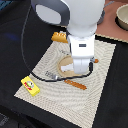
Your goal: Interact with the objects in diverse but meaningful ways.
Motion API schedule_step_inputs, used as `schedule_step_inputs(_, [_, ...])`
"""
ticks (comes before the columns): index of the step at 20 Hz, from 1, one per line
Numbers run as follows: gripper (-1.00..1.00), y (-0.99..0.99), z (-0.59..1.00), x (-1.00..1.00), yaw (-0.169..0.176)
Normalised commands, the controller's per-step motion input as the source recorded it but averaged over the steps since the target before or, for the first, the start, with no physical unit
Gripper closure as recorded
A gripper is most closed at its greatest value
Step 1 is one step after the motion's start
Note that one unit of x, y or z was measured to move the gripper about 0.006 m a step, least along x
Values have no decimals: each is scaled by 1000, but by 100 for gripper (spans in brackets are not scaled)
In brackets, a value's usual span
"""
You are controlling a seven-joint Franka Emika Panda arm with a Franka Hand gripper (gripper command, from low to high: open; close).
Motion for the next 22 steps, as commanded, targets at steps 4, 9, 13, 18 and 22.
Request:
schedule_step_inputs(4, [-100,-516,-20,-810,-36])
schedule_step_inputs(9, [-100,-514,-133,-808,-42])
schedule_step_inputs(13, [-100,-508,-194,-813,-48])
schedule_step_inputs(18, [-100,-484,-182,-819,-58])
schedule_step_inputs(22, [-100,-234,276,-658,-140])
